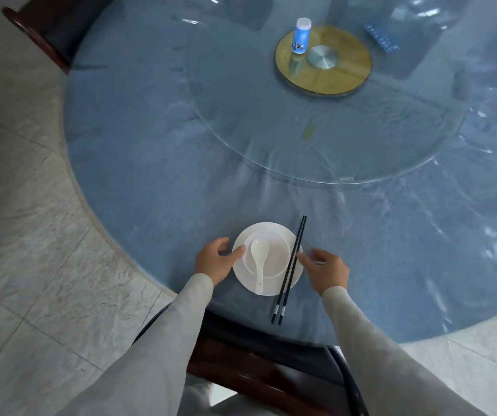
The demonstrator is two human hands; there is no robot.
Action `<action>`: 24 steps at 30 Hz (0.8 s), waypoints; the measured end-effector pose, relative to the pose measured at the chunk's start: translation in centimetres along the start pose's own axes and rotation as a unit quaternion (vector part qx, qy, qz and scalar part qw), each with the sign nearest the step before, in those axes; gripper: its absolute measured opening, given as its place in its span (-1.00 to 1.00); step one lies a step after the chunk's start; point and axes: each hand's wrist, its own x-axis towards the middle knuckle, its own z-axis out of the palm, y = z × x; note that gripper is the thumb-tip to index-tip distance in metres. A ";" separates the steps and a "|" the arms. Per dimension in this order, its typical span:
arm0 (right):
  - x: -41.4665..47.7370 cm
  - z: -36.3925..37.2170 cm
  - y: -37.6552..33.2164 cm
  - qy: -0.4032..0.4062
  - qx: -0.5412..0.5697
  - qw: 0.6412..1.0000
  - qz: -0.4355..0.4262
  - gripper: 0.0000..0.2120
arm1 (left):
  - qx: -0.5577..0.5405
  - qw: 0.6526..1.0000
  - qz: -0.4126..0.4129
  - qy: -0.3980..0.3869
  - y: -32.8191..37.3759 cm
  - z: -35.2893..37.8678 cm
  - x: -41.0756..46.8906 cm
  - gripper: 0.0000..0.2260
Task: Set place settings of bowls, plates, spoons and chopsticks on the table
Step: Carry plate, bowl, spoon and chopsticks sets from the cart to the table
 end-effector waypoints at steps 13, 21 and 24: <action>-8.2 13.5 -12.7 0.037 -0.211 0.902 -0.375 -0.21 | 0.185 0.953 0.075 0.227 -12.2 -18.1 -6.0 -0.32; -26.0 32.8 -20.0 -0.045 -0.316 0.714 -0.623 -0.14 | 0.290 0.842 -0.058 0.451 -27.7 -32.5 -16.2 -0.16; -34.0 39.8 -20.8 -0.066 -0.324 0.657 -0.678 -0.15 | 0.266 0.823 -0.109 0.489 -34.3 -36.6 -20.9 -0.15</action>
